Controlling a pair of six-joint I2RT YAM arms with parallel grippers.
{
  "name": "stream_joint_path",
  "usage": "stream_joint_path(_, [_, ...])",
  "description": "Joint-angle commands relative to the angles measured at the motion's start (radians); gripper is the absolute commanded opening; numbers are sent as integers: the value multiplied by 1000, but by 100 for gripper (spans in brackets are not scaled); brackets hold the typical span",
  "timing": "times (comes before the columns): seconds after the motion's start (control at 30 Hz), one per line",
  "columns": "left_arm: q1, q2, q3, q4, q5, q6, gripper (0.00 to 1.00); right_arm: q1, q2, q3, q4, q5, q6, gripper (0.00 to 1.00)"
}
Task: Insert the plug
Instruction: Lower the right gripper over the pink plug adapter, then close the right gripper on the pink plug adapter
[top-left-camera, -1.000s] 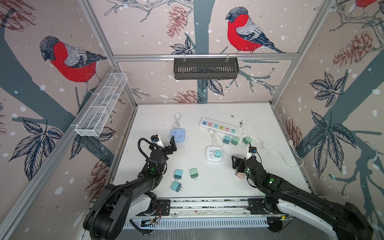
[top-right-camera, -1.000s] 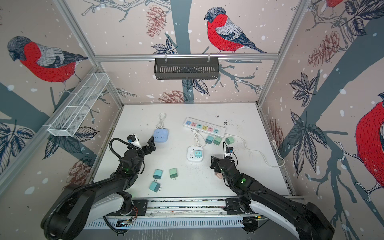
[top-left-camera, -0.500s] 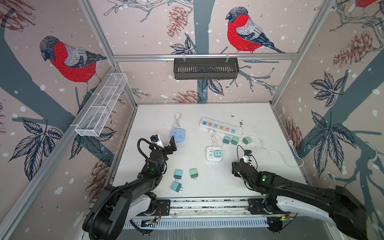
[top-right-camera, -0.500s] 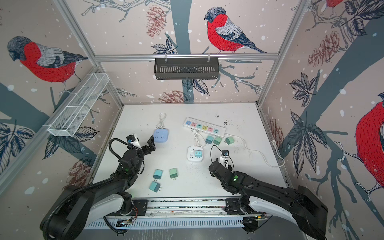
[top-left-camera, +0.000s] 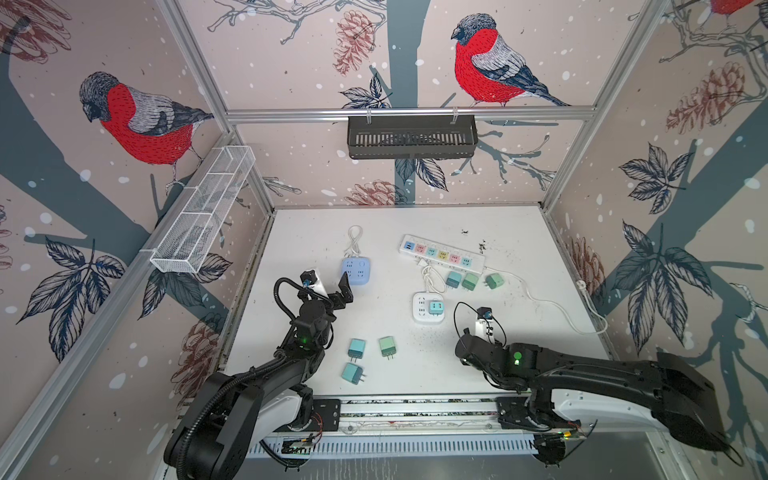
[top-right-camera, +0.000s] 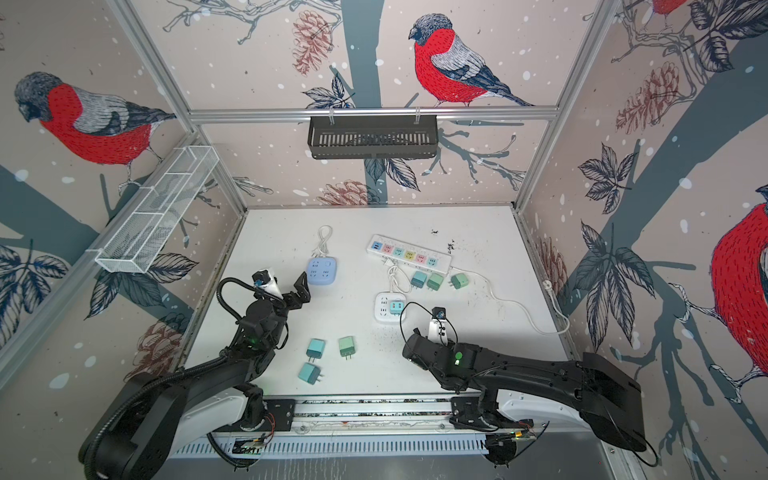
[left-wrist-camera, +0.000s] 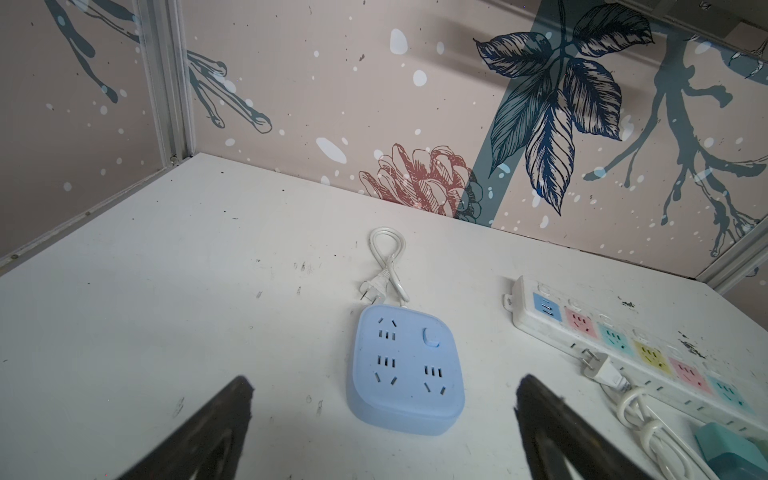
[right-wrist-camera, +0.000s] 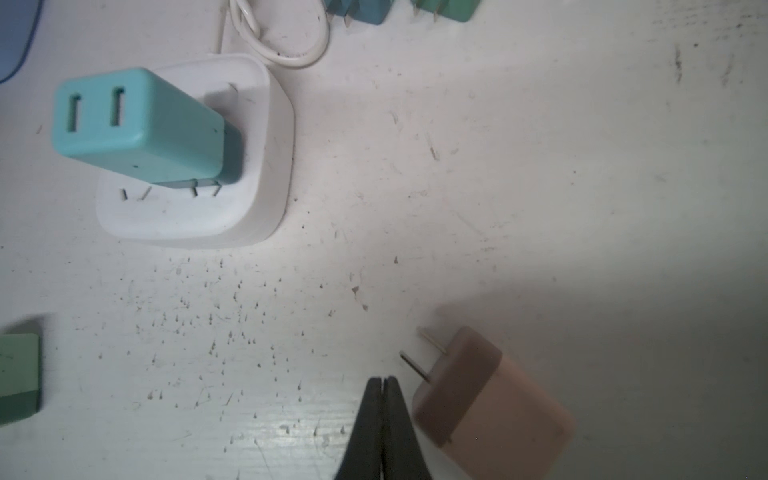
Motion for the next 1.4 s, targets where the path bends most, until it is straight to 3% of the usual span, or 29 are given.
stream_joint_path(0.0, [1,-4,-3,52,1,-7,98,8,-2,-2,-52,-32,34,4])
stream_joint_path(0.27, [1,0,1,51,0,-6,98,16,12,-15,-85,-106,55,4])
stream_joint_path(0.5, [1,2,1,52,3,-5,98,-3,51,13,-129,-79,83,7])
stream_joint_path(0.7, [1,2,0,48,4,-5,98,-84,104,45,-213,-86,93,3])
stream_joint_path(0.97, [1,5,4,47,6,-6,98,-125,61,35,-246,-75,111,3])
stream_joint_path(1.37, [1,6,5,46,8,-5,98,-320,-15,-25,-86,-63,-11,2])
